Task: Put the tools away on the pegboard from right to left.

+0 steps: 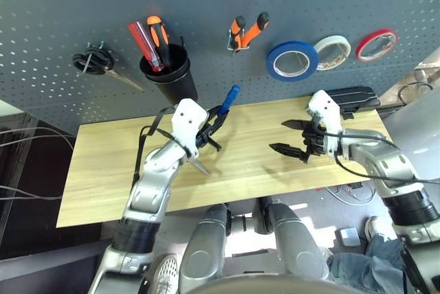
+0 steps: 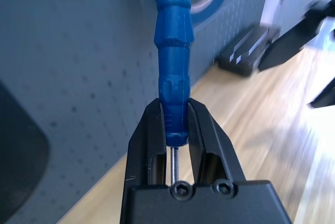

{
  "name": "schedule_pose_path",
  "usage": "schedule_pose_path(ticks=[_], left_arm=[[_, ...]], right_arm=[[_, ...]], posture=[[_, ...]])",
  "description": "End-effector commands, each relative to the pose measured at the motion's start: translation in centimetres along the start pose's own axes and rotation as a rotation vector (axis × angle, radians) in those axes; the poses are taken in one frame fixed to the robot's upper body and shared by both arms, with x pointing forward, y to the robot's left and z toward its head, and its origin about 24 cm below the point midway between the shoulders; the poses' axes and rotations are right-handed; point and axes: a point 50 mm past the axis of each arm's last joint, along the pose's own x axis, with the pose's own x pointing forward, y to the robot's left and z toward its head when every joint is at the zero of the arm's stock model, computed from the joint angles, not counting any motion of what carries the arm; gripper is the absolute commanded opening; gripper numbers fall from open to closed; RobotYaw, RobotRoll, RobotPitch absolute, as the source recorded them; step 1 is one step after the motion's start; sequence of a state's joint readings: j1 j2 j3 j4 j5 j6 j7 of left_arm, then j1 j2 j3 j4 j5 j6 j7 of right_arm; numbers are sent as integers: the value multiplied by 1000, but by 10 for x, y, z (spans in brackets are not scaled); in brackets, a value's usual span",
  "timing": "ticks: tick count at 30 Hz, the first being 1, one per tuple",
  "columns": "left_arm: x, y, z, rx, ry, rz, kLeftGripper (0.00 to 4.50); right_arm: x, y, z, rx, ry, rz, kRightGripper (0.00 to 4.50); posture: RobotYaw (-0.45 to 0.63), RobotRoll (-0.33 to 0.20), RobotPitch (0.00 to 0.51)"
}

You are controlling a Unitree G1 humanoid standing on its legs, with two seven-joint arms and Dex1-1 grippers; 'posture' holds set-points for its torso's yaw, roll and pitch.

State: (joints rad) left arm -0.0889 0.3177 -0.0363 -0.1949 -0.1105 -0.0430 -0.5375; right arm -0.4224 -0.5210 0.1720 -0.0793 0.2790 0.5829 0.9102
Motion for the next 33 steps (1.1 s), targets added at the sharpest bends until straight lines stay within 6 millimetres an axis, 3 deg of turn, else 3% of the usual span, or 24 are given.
schedule_pose_path(ticks=[1,4,9,19,25,33], left_arm=[[-6,4,35,112,-183,39,459],[-7,17,67,181,-326,163,459],[-2,37,100,188,-427,303,459],[4,49,125,182,-503,366,459],[6,62,134,132,-536,413,459],[8,62,130,73,-530,415,459]], right_arm=[[5,6,12,-20,-43,39,4500],[8,10,23,-52,-77,60,4500],[16,14,43,-91,-155,87,4500],[38,30,94,-200,-404,158,4500],[48,37,111,-205,-479,179,4500],[57,40,129,-182,-569,168,4500]], posture=[[-6,0,253],[-2,0,252],[14,0,247],[35,0,239],[39,0,233],[41,0,231]])
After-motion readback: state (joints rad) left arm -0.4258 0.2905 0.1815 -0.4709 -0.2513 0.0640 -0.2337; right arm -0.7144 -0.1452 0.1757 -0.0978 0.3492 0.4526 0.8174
